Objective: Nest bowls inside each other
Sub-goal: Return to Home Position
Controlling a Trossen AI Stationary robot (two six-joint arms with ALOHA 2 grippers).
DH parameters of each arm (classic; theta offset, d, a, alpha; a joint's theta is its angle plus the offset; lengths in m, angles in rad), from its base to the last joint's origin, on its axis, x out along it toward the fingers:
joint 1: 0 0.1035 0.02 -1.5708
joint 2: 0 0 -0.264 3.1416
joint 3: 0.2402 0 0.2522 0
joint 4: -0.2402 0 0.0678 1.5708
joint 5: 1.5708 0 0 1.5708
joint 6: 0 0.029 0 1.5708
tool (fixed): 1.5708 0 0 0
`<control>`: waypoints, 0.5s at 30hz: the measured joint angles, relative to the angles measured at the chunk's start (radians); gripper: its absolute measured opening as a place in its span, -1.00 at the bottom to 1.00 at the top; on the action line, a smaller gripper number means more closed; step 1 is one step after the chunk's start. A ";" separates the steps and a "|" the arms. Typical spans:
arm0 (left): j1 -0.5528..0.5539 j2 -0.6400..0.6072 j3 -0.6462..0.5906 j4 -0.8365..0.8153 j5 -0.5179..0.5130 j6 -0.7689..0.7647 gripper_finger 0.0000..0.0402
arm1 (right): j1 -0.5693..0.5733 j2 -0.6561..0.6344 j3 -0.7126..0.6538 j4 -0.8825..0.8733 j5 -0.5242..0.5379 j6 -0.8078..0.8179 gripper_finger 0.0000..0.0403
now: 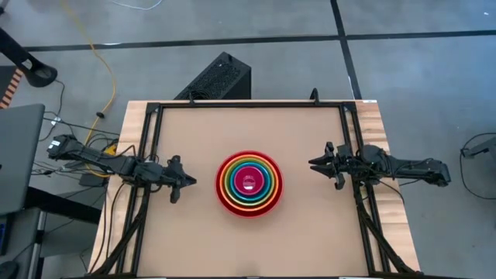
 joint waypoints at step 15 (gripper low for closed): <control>0.000 -0.172 0.002 -0.017 -0.063 0.303 -0.91 | 0.000 0.000 0.000 0.000 0.000 0.000 -0.42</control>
